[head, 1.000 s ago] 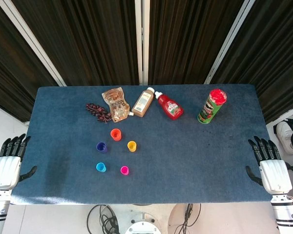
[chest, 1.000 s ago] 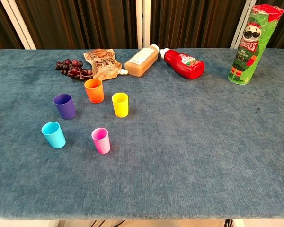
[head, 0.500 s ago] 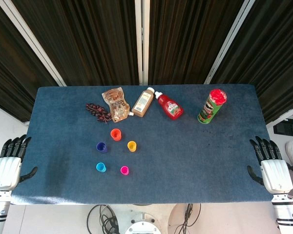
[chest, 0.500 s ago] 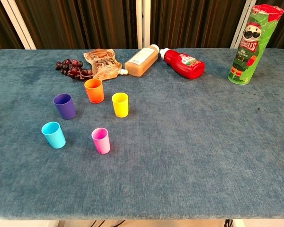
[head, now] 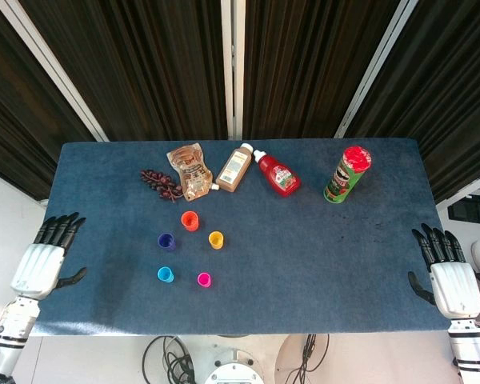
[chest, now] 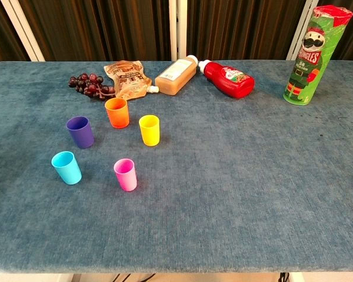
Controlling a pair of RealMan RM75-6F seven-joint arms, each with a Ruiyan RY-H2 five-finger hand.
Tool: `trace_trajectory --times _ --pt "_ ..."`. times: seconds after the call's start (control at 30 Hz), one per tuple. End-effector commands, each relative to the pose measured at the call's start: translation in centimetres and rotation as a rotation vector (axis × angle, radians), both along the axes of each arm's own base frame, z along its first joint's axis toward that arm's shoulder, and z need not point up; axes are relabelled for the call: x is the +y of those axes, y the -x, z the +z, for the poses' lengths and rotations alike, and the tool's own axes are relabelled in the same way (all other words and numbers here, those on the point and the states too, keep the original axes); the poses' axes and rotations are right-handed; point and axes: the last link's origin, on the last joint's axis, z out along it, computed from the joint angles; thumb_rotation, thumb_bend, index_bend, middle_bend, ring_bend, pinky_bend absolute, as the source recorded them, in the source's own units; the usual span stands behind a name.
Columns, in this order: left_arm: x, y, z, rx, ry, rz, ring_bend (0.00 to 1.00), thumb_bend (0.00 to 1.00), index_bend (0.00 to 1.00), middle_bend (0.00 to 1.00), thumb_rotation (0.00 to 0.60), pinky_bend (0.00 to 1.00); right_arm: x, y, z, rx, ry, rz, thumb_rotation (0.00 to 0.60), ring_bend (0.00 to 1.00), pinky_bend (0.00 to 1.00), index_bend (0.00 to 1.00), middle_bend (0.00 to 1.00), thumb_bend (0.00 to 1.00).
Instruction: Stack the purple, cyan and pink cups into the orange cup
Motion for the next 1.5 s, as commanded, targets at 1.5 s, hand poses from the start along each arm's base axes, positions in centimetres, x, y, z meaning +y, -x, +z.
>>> trace_trajectory --times 1.5 --pt "9.4 -6.2 -14.4 0.096 0.314 -0.077 0.35 0.28 0.3 0.3 0.6 0.05 0.3 1.3 1.2 -0.016 0.019 -0.042 0.6 0.0 0.0 0.0 0.0 0.37"
